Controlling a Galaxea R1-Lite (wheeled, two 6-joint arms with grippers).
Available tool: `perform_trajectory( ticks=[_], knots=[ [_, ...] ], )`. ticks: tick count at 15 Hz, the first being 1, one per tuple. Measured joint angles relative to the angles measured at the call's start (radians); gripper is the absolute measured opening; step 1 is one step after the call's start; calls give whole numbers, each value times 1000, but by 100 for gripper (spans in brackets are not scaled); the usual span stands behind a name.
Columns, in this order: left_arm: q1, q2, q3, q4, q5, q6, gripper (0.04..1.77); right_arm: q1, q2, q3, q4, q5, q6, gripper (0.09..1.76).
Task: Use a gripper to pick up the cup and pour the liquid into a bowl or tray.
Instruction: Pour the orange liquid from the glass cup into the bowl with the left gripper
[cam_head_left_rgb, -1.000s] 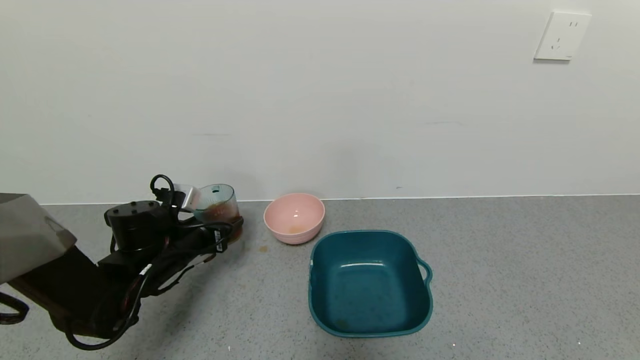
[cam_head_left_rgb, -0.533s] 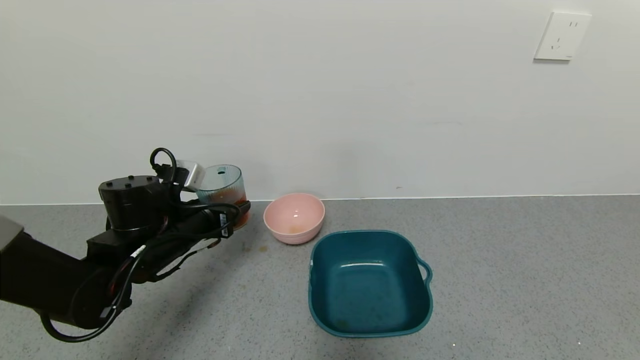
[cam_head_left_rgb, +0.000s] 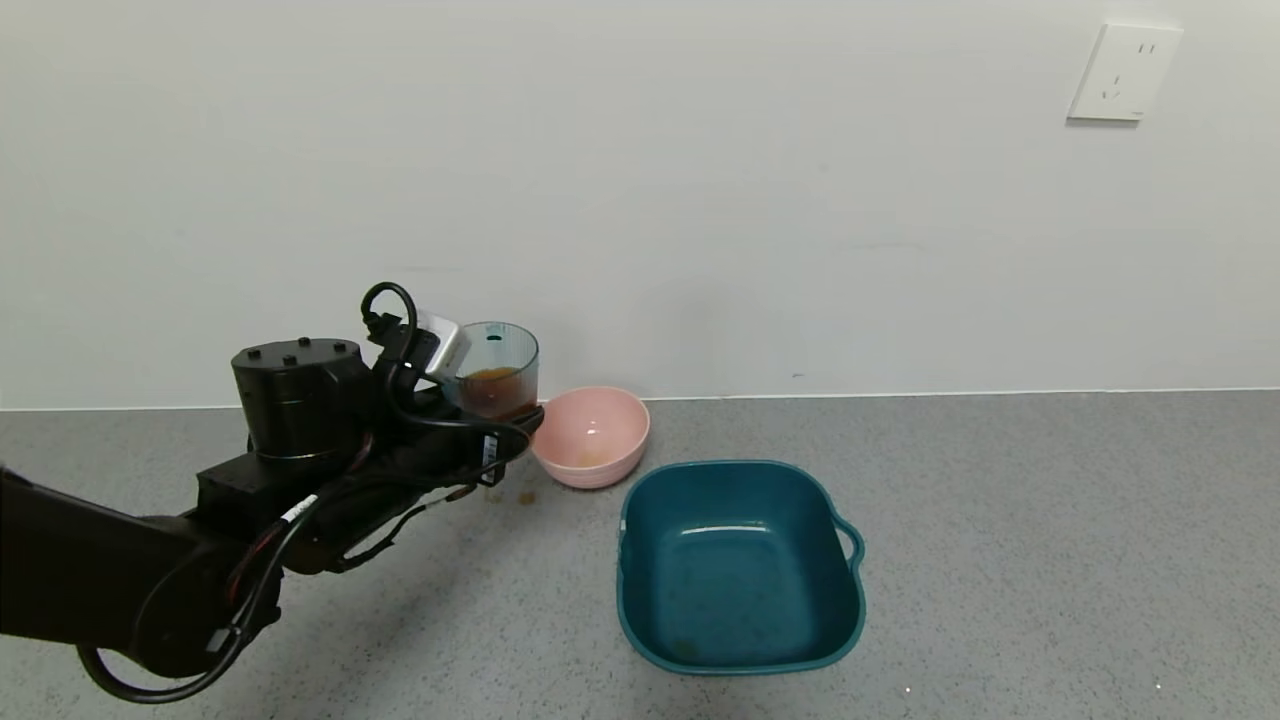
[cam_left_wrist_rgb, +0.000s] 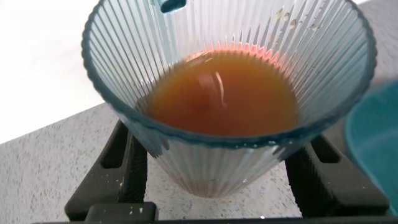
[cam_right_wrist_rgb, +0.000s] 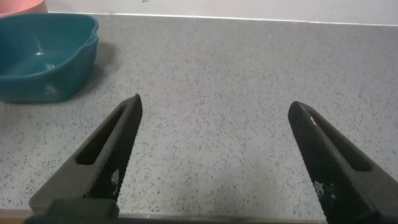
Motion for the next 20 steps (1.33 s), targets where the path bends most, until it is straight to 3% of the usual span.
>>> perform_trajectory(
  ticks=[10,20],
  knots=[
    [-148,-5,-29,112,59,120,126,0,0,0,1,0,0,171],
    [-231,6,-95,219,167,213,126,0,0,0,0,0,0,171]
  ],
)
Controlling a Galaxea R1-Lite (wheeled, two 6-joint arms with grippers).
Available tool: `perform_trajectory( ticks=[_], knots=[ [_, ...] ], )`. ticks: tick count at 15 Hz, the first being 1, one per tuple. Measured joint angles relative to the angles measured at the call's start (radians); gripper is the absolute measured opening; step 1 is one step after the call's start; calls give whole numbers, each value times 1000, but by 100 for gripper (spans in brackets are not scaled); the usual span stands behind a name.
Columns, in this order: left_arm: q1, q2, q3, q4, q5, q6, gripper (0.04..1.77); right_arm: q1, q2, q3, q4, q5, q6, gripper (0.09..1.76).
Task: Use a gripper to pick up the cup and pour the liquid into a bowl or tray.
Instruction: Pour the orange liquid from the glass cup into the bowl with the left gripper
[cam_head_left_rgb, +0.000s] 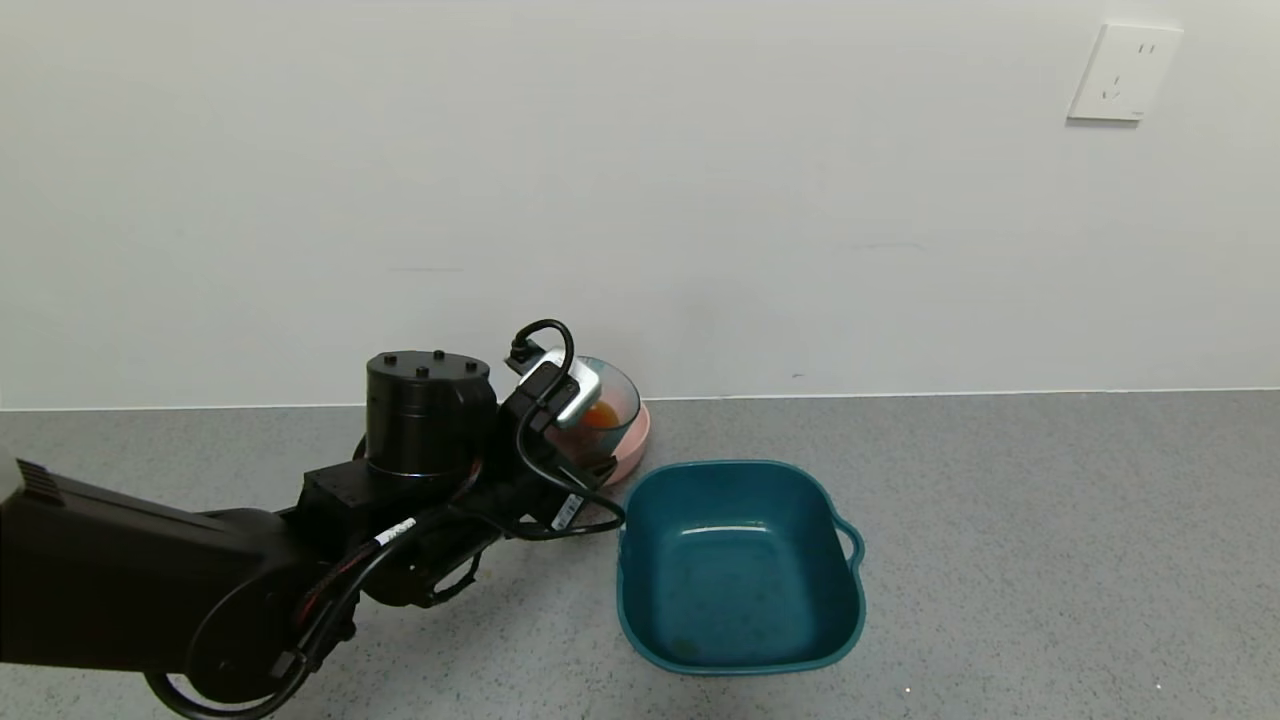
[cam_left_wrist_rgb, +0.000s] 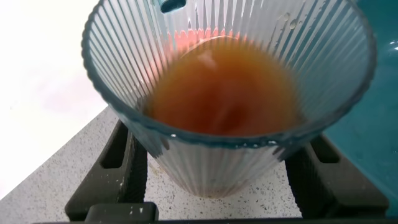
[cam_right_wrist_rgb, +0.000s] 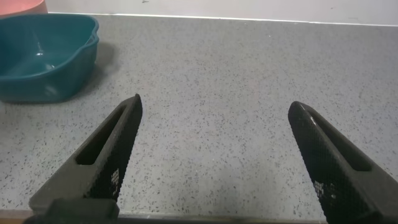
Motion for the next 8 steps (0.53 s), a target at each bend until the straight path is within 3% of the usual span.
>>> perform_trajectory(
  ticks=[8],
  knots=[
    [-59,3,-65,96,42,46,126,0,0,0,0,-1,0,171]
  ],
)
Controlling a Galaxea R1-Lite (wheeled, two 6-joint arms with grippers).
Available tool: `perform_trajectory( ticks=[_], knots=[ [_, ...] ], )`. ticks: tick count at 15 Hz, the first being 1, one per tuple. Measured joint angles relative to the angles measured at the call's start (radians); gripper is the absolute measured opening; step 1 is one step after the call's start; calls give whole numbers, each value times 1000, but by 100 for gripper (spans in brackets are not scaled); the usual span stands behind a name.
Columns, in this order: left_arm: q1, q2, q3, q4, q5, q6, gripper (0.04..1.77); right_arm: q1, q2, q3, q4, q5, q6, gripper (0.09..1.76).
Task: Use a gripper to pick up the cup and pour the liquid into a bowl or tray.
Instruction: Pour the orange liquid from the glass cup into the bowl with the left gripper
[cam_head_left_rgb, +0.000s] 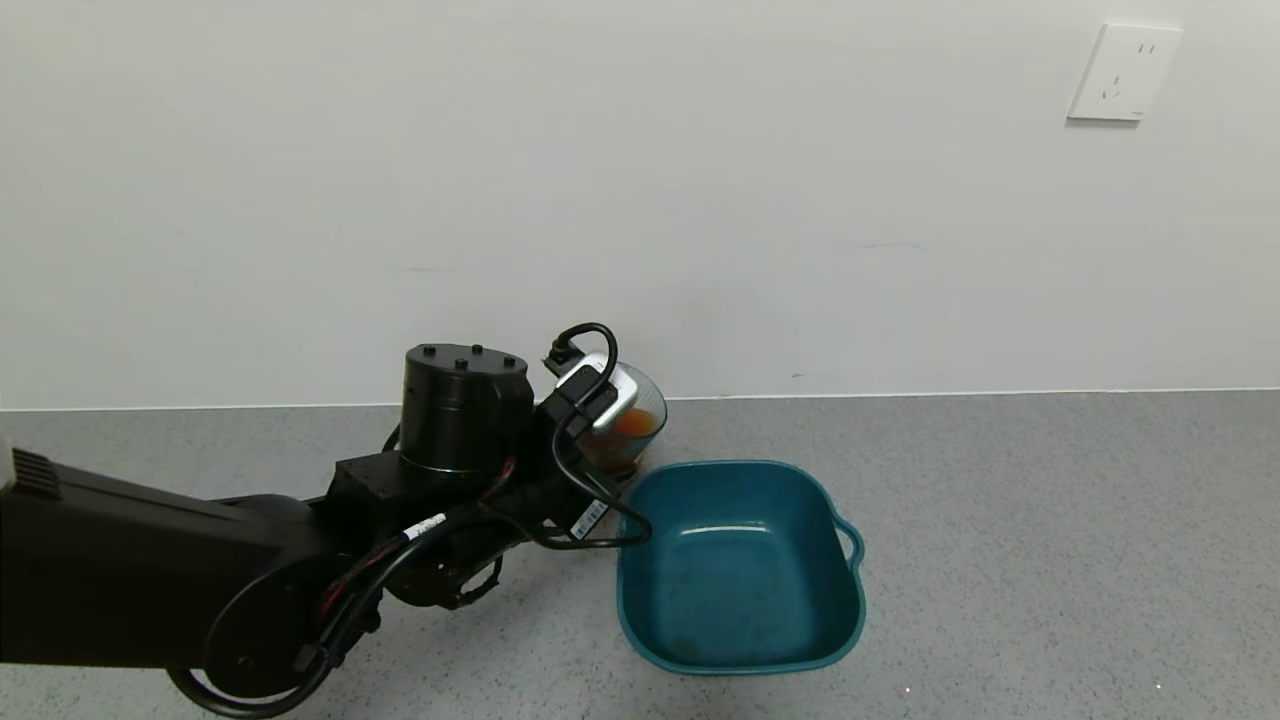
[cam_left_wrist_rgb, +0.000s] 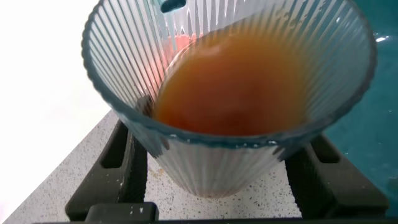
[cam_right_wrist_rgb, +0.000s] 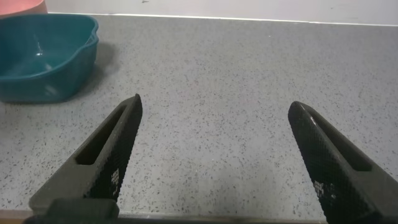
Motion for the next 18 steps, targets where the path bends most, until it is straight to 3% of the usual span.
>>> perform_trajectory(
  ticks=[10,18],
  knots=[
    [-37,39,-20,6,22,61,126,-1,0,0,0,1,0,171],
    [-83,51,-93,174,106,98,126,-1,0,0,0,1,1,171]
  ],
)
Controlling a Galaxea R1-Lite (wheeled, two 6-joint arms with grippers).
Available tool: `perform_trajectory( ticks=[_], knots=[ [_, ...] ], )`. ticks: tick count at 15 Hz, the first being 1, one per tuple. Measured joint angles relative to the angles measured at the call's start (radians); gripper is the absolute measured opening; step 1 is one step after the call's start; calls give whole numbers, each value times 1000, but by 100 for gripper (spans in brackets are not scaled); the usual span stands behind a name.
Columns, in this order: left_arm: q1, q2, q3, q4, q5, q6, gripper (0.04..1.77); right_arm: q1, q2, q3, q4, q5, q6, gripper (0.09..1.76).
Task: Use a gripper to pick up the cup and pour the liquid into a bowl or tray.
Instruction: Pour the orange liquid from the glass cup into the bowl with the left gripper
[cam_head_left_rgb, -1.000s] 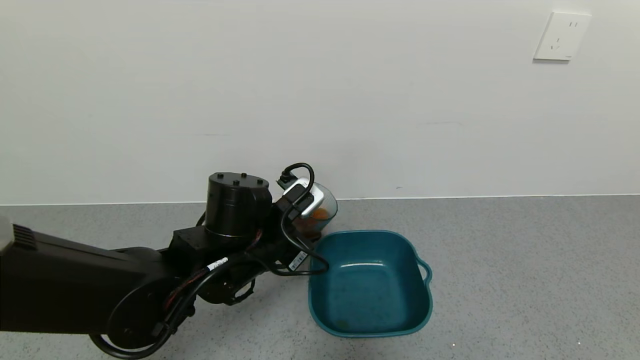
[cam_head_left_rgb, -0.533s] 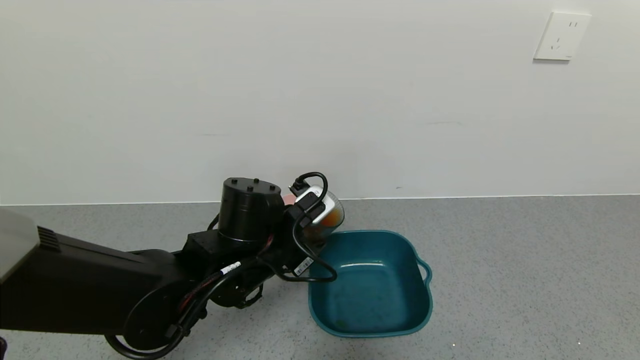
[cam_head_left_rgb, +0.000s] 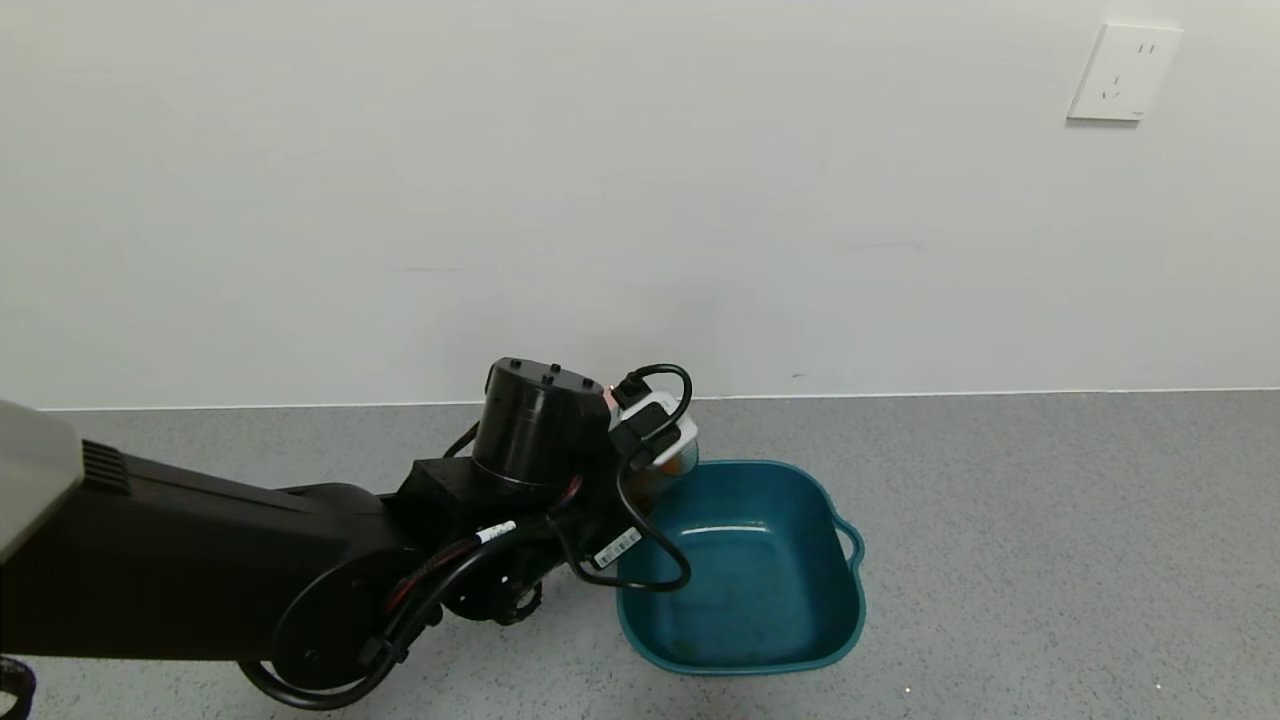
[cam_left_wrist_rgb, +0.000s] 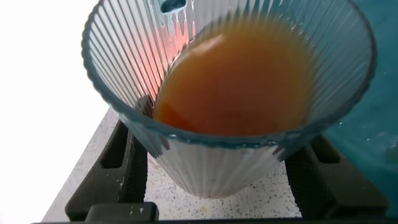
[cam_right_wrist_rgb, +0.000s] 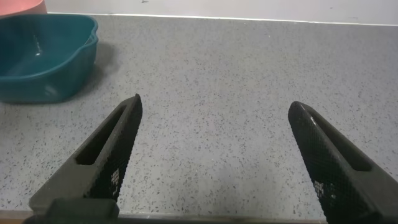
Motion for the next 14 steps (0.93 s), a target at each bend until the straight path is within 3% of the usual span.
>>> perform_trajectory(
  ticks=[3,8,14],
  knots=[
    [-11,13,-21,11,34,36,126,0,0,0,0,-1,0,171],
    [-50,20,-93,186,96,55,126,0,0,0,0,0,0,171],
    [-98,54,-202,312,176,81,126,0,0,0,0,-1,0,171]
  ],
)
